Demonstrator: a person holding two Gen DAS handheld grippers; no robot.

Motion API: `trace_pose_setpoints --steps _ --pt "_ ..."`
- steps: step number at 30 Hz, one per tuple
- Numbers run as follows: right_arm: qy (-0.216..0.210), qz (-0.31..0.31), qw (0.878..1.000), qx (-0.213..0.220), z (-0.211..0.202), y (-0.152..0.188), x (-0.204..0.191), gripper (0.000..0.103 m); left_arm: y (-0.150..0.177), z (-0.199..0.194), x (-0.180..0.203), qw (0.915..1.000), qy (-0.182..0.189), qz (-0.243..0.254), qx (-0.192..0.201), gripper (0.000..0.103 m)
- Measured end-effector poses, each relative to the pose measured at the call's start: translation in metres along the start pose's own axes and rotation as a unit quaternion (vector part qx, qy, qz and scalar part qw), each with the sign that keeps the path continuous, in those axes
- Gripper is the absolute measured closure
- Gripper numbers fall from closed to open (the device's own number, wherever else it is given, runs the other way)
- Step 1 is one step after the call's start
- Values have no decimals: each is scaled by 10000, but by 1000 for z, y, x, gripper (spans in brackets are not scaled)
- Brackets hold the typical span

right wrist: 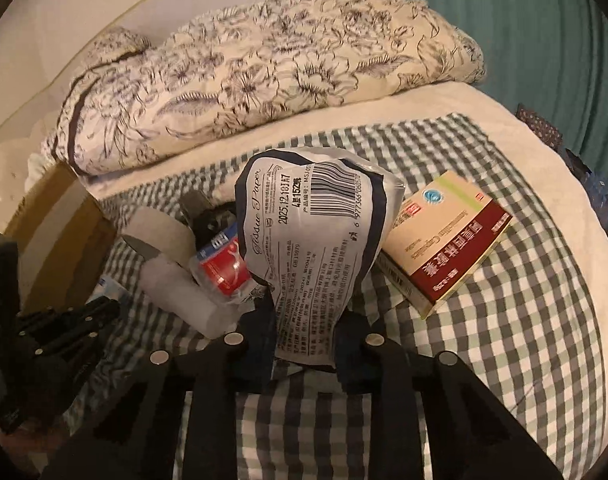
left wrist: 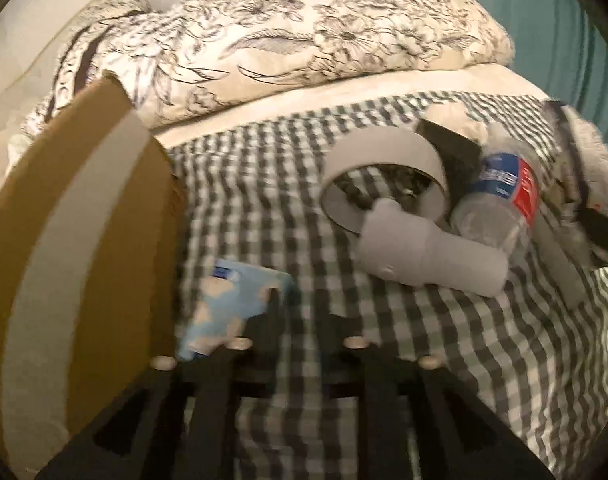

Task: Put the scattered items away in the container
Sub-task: 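Grasp the blue tissue pack with the left tool while the right tool grasps the white printed pouch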

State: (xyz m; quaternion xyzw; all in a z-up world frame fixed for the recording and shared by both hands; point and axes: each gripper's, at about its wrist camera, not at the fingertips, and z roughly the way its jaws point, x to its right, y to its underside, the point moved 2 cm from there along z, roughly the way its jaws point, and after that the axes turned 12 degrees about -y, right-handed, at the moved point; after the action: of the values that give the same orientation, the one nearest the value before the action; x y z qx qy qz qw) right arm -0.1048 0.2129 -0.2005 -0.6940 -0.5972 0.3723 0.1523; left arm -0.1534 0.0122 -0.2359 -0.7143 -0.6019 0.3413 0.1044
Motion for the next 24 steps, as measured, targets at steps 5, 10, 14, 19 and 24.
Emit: trace_pose_setpoints --steps 5,10,14,19,24 --pt "-70 -10 9998 179 -18 -8 -5 81 -1 8 -2 9990 -413 150 55 29" --pt "-147 -58 9991 381 -40 -15 -11 81 5 28 14 9941 -905 585 -94 24" --pt "-176 -87 9985 509 -55 -19 -15 81 3 36 11 9957 -811 408 -191 24" --pt "-213 -110 9977 627 -67 -22 -21 81 1 44 13 9946 -978 251 -254 18" --pt "-256 -107 9971 714 -78 -21 -25 81 2 42 11 9948 -767 127 -658 32"
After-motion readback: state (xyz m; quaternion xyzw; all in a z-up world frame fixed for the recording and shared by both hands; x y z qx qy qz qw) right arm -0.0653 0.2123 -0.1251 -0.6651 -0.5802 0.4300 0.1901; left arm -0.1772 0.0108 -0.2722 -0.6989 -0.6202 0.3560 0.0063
